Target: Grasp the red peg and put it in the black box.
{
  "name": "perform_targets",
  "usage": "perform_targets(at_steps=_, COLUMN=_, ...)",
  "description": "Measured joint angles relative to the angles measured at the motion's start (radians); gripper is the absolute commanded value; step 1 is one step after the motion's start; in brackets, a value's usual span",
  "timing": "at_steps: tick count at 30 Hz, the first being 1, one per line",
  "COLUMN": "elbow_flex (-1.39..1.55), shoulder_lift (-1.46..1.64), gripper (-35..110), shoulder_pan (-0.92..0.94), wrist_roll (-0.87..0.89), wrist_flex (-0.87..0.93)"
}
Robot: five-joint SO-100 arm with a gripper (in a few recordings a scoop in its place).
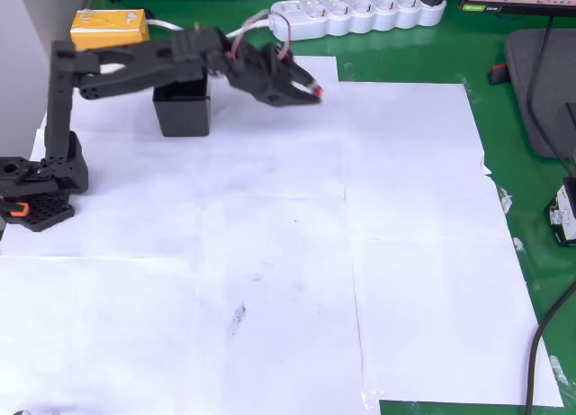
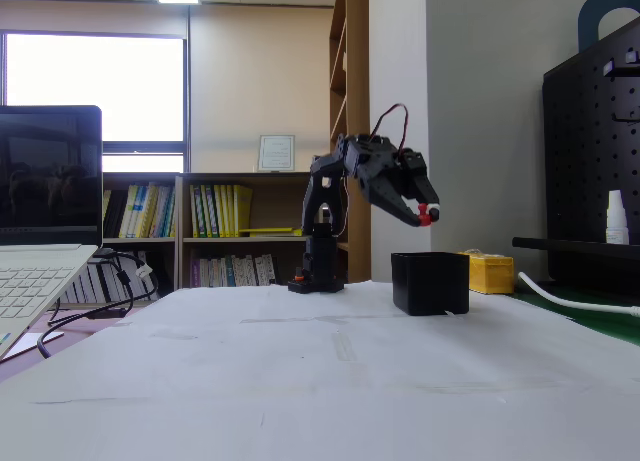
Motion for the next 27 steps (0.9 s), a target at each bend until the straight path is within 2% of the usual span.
perform_targets(at_steps=12, elbow_flex=0.084, shoulder_lift=-0.138, gripper=0, shoulder_pan=-0.094, wrist_roll=0.115, wrist_flex=0.471)
perform_targets(at_steps=21, elbow_flex=0.149, shoulder_lift=-0.184, gripper=0, shoulder_pan=-0.163, wrist_roll=0.161, wrist_flex=0.716)
perform_targets(at_steps=27, elbow_flex=0.149, shoulder_lift=-0.201, gripper=0, shoulder_pan=-0.233, wrist_roll=0.215, wrist_flex=0.815)
